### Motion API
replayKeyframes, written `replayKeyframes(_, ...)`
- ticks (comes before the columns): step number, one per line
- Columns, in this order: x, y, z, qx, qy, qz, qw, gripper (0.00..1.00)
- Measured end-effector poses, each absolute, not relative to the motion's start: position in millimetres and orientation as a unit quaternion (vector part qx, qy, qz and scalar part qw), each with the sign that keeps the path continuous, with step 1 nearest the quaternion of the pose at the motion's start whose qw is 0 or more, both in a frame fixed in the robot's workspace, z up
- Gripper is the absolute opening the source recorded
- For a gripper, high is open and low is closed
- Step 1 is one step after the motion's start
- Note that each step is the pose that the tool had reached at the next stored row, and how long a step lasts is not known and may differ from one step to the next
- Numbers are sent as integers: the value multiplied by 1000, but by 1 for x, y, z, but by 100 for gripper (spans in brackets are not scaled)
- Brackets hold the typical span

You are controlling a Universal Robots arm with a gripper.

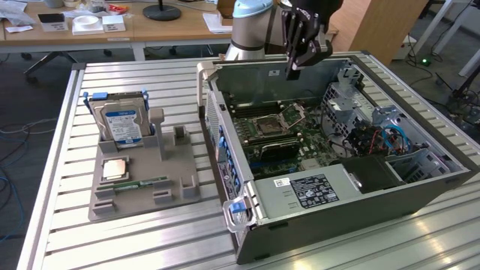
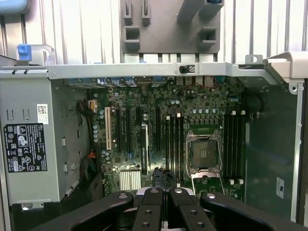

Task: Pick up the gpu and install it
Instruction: 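Press down on the gpu until it lock into place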

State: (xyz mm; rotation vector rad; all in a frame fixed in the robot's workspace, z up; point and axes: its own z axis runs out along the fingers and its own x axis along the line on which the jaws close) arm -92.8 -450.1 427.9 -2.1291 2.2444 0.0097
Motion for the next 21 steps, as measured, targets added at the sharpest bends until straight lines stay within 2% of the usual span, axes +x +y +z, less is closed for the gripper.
replayKeyframes(21,-93,-450,391,-688,725,3,24,11)
